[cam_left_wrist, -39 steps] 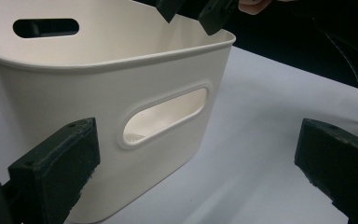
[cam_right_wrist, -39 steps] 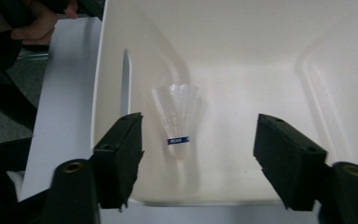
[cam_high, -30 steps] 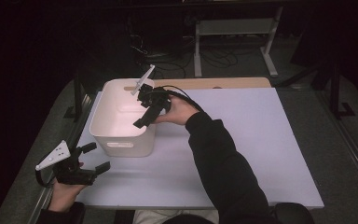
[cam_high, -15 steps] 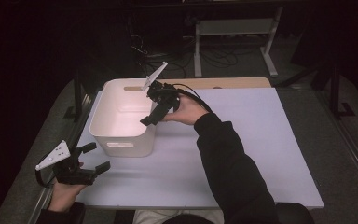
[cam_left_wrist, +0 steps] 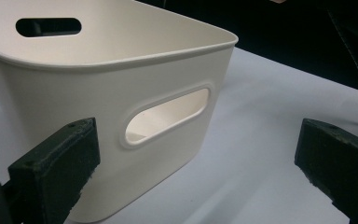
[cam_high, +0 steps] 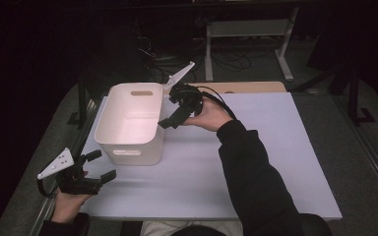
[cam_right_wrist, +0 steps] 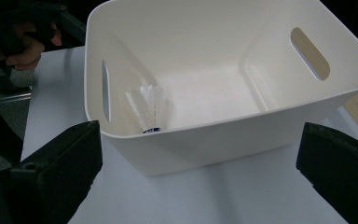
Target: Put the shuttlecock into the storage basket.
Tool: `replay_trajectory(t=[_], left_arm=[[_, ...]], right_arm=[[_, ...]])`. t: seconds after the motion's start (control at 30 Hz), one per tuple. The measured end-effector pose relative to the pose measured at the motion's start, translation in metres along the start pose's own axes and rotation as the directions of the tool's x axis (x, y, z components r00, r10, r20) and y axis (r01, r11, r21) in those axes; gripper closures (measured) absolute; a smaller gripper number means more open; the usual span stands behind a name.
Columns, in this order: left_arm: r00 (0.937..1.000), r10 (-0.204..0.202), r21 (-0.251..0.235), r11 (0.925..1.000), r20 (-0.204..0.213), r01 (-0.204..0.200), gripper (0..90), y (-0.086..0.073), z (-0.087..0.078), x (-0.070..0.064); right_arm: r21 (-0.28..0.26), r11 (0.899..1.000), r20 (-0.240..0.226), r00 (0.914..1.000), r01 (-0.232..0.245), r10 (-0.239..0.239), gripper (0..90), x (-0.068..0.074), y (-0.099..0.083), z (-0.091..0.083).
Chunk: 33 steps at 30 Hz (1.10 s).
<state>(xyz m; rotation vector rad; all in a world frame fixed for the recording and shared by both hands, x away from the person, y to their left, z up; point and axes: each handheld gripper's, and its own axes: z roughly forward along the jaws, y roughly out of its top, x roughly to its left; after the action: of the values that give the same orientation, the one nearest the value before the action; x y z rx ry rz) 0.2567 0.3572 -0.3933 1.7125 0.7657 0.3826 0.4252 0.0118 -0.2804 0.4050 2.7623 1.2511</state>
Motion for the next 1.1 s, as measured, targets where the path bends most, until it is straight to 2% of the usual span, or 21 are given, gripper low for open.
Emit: replay_trajectory(t=[0.77, 1.1], left_arm=[[1.0, -0.004, -0.001, 1.0, -0.003, 0.004, 0.0, 0.0, 0.0, 0.0], [1.0, -0.004, 0.0, 1.0, -0.005, 0.004, 0.0, 0.0, 0.0, 0.0]], right_arm=[[-0.034, 0.997, 0.032, 0.9974, -0.063, 0.065, 0.0, -0.011, -0.033, -0.023], [-0.042, 0.996, 0.042, 0.9962, -0.074, 0.076, 0.0, -0.014, -0.042, -0.029]])
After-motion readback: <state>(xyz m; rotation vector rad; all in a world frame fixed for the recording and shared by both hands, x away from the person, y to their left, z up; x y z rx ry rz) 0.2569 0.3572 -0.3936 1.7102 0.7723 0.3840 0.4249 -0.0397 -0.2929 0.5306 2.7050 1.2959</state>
